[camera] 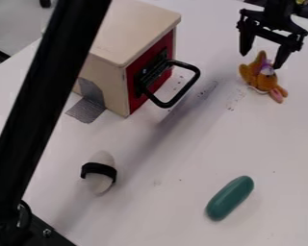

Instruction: Lift the teddy over the drawer

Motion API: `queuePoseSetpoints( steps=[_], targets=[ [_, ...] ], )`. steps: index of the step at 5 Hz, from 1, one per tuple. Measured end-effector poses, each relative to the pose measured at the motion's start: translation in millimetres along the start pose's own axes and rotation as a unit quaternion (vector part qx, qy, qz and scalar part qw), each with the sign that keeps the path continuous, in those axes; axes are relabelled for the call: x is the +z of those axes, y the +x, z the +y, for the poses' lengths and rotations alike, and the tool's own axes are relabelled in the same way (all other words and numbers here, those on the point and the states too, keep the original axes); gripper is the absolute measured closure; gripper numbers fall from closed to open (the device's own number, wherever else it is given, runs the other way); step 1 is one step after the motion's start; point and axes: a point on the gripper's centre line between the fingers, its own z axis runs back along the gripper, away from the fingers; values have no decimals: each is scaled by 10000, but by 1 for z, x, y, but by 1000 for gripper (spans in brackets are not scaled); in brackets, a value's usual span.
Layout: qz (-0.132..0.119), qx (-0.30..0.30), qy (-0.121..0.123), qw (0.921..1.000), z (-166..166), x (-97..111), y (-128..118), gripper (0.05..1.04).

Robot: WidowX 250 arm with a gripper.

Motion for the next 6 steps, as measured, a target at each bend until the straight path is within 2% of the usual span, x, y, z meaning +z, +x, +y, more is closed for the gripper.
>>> queuePoseSetpoints(
  steps=[1,3,4,5,6],
  targets=[
    [41,116,-169,9998,-6,-3,6,85],
    [473,26,167,9987,2,-31,-16,85],
    [611,-107,328,9975,1,-36,-26,85],
    [623,-132,349,9974,1,-38,-30,112],
    [528,-89,298,9981,0,-38,-33,286]
  ],
)
